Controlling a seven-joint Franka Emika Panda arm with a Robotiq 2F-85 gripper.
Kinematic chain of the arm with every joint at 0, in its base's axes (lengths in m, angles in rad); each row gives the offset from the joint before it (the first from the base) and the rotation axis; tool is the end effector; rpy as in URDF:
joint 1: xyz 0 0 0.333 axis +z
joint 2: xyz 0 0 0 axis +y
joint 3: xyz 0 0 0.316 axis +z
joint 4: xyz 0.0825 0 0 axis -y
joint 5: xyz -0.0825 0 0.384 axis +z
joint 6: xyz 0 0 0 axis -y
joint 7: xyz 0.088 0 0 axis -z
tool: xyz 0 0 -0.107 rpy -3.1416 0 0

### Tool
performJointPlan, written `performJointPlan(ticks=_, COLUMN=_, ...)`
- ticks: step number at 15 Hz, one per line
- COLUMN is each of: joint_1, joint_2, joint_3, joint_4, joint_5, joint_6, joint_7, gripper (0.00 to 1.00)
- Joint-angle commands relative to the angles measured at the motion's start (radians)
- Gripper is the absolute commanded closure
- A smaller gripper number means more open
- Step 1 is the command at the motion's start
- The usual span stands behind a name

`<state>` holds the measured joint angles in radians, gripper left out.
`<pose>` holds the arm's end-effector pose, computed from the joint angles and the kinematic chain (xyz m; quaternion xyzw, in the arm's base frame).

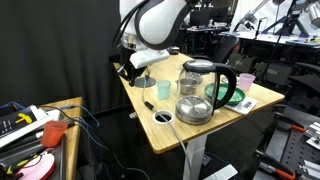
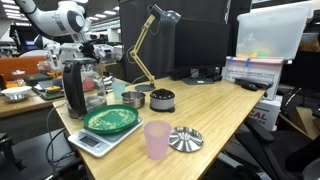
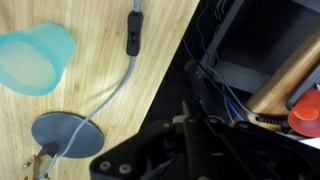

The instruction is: Turn the lamp on then off

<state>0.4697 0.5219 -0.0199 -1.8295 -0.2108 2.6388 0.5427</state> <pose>0.6043 0.2991 0.2761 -0.9867 -0.0402 -0.1574 0.0078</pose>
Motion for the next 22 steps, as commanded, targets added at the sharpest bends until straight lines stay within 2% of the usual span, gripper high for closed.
performJointPlan(ticks=1, joint_1=-0.026, joint_2=-0.149, joint_3=0.04, joint_4=-0.149, joint_5=0.004, joint_6=0.047, joint_7=-0.069, gripper=1.0)
performJointPlan(ticks=7, joint_1=-0.074, joint_2=-0.402, joint_3=0.114, joint_4=-0.423, joint_5=0.016, joint_6=0.157, joint_7=-0.148, gripper=1.0)
performJointPlan(ticks=9, joint_1=-0.095, joint_2=-0.484, joint_3=0.152, joint_4=-0.521, joint_5=0.054, joint_6=0.194, joint_7=-0.171, gripper=1.0)
performJointPlan(ticks=10, joint_1=-0.102, joint_2=-0.526, joint_3=0.174, joint_4=-0.572, joint_5=0.084, joint_6=0.207, joint_7=-0.181, gripper=0.74)
performJointPlan(ticks=11, joint_1=-0.106, joint_2=-0.567, joint_3=0.2, joint_4=-0.623, joint_5=0.139, joint_6=0.218, joint_7=-0.203, gripper=0.73)
performJointPlan(ticks=12, joint_1=-0.116, joint_2=-0.498, joint_3=0.197, joint_4=-0.537, joint_5=0.072, joint_6=0.172, joint_7=-0.151, gripper=0.92)
performJointPlan(ticks=14, joint_1=-0.123, joint_2=-0.558, joint_3=0.228, joint_4=-0.608, joint_5=0.121, joint_6=0.19, joint_7=-0.172, gripper=0.78)
performJointPlan(ticks=15, joint_1=-0.126, joint_2=-0.57, joint_3=0.23, joint_4=-0.617, joint_5=0.124, joint_6=0.19, joint_7=-0.174, gripper=0.74)
performJointPlan(ticks=22, joint_1=-0.135, joint_2=-0.569, joint_3=0.23, joint_4=-0.618, joint_5=0.124, joint_6=0.194, joint_7=-0.181, gripper=0.73)
